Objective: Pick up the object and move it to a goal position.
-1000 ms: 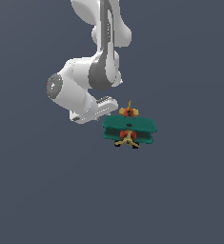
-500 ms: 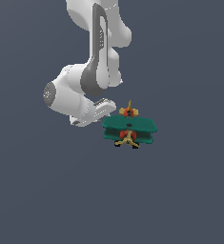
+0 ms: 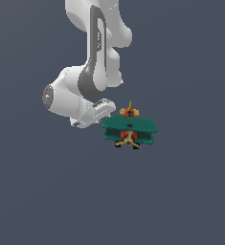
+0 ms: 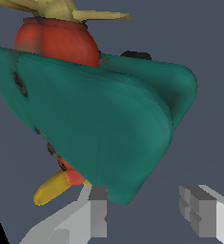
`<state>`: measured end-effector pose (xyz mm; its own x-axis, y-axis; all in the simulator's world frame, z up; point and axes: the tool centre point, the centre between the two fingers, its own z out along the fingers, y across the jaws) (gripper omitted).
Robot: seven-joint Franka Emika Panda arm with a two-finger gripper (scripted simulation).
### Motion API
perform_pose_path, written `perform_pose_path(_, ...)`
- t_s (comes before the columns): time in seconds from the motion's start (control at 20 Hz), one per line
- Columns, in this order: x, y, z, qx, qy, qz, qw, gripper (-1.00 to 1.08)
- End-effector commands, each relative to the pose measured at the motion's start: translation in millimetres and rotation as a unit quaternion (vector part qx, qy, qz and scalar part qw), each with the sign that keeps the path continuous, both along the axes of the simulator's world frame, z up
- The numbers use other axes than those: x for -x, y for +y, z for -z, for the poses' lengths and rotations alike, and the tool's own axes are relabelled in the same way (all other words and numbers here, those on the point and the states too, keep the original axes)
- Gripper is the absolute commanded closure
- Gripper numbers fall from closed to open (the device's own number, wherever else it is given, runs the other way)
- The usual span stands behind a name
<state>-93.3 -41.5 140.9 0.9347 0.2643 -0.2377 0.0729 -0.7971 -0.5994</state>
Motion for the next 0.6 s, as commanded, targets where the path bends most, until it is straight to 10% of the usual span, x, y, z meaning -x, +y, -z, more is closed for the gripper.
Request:
perform_pose_path(0.0,1,0,1,-0.006,0.001,0.000,1.0000,-0.20)
perform_pose_path(0.55,-1,-11,0,-0.015,-0.004,0.009,0.9998,-0.20)
